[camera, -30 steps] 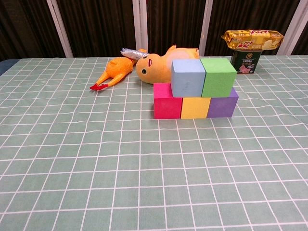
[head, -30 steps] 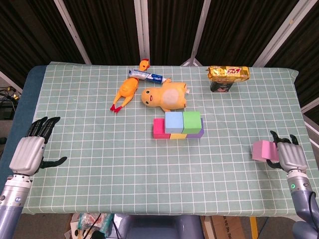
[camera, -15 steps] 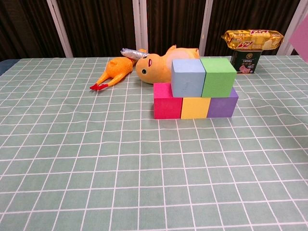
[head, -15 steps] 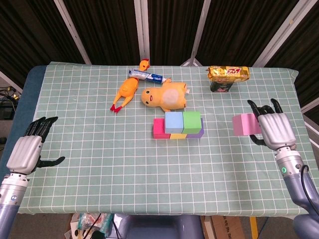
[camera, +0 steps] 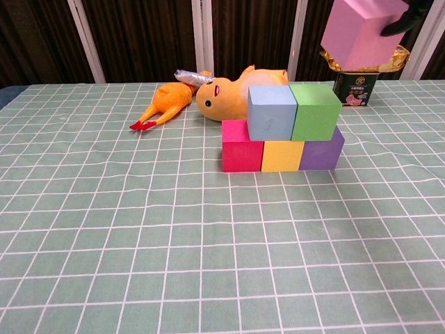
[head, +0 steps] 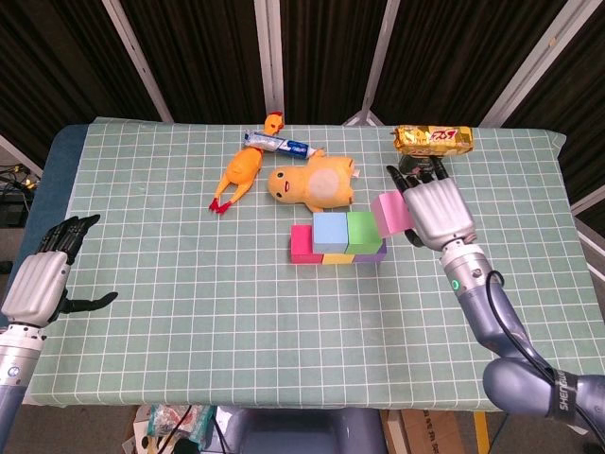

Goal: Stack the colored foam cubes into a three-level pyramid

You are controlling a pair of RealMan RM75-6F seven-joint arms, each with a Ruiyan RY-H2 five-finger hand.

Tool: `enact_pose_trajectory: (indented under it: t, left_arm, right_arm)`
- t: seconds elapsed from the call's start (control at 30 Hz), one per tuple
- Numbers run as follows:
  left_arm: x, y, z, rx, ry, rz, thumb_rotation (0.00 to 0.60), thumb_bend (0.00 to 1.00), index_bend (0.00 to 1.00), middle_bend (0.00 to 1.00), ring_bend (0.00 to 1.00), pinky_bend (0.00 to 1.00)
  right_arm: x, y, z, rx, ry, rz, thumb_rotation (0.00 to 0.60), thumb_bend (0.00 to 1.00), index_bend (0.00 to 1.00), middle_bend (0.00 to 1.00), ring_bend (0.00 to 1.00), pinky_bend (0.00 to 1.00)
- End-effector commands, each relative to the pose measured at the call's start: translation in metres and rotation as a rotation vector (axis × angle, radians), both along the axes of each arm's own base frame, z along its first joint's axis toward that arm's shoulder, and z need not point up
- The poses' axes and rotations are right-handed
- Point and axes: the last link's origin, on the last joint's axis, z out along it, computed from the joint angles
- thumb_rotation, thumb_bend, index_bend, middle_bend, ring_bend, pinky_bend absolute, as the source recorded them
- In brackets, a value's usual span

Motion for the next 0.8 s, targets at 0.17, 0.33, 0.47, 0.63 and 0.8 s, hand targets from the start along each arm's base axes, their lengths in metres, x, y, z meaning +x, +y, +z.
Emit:
enact_pose_trajectory:
  t: [0.17,0.33,0.47,0.63,0.8]
  left_arm:
    - [-0.002,0.003,0.001,-0.004,-0.006,0.01,0.6,0.08,0.0,0.07,0.02,0.03]
    - [-0.005,0.004,0.002,-0.007,-0.011,0.019,0.6,0.08,0.0,0.07,0.02,0.03]
    - [-0.006,0.006,0.002,-0.012,-0.022,0.028,0.6,0.08,0.0,0.07,0.02,0.03]
    - [-0.007,0.007,0.005,-0.006,-0.031,0.031,0.6,0.08,0.0,0.07,0.02,0.03]
    - [-0.007,0.007,0.005,-0.009,-0.035,0.031,0.6,0.08,0.0,0.07,0.02,0.03]
  right_arm:
    - [0.04,-0.019,-0.026,-0.024,-0.02,-0.162,0.6,0.34,0.0,0.41,0.22,0.03]
    - [0.051,-0.022,-0.039,-0.021,-0.067,-0.27,0.6,0.34,0.0,0.41,0.23,0.04]
    - [0.053,-0.024,-0.046,-0.007,-0.092,-0.322,0.6,0.34,0.0,0.41,0.23,0.03]
    - [0.057,-0.026,-0.051,-0.004,-0.082,-0.326,0.6,0.34,0.0,0.41,0.23,0.03]
    - [0.067,-0.026,-0.055,0.001,-0.089,-0.318,0.6,0.34,0.0,0.41,0.23,0.04]
